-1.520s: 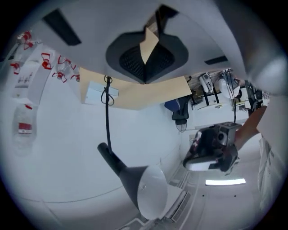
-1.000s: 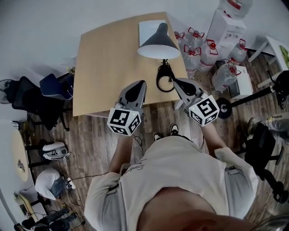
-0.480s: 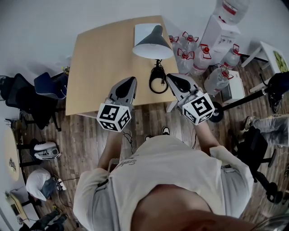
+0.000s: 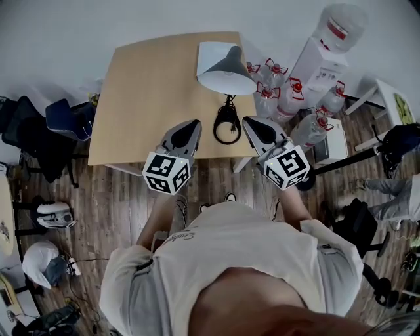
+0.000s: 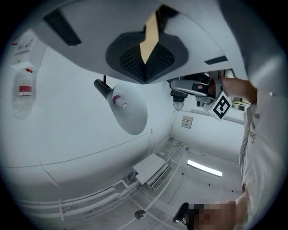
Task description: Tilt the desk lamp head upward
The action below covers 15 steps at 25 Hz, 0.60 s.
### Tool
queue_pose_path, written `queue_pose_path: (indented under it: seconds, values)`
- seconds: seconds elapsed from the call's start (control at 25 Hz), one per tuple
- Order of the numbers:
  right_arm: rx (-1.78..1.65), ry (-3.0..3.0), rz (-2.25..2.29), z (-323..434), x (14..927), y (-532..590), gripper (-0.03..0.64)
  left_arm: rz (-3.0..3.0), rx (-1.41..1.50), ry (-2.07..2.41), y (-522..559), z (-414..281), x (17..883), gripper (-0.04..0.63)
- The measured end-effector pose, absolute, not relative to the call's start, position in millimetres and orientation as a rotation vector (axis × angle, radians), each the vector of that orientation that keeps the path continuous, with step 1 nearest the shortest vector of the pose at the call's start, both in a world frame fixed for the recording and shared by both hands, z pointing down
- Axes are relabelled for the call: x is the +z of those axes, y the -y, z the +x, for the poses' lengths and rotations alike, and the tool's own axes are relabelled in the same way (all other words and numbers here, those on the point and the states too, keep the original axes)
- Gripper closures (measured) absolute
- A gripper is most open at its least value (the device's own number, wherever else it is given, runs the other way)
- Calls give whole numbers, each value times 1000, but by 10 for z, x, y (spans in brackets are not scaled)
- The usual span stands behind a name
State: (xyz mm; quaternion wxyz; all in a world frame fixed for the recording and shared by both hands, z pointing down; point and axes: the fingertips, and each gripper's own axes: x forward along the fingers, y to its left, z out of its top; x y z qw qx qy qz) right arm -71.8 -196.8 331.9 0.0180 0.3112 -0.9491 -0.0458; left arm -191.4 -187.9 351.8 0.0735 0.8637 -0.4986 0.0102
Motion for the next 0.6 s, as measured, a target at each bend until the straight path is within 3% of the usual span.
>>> queue_pose_path:
  seconds: [0.6]
  values:
    - [-157,2954,927,-856,3349,1979,621,2543,2,1521,1839,-2045,3622,580]
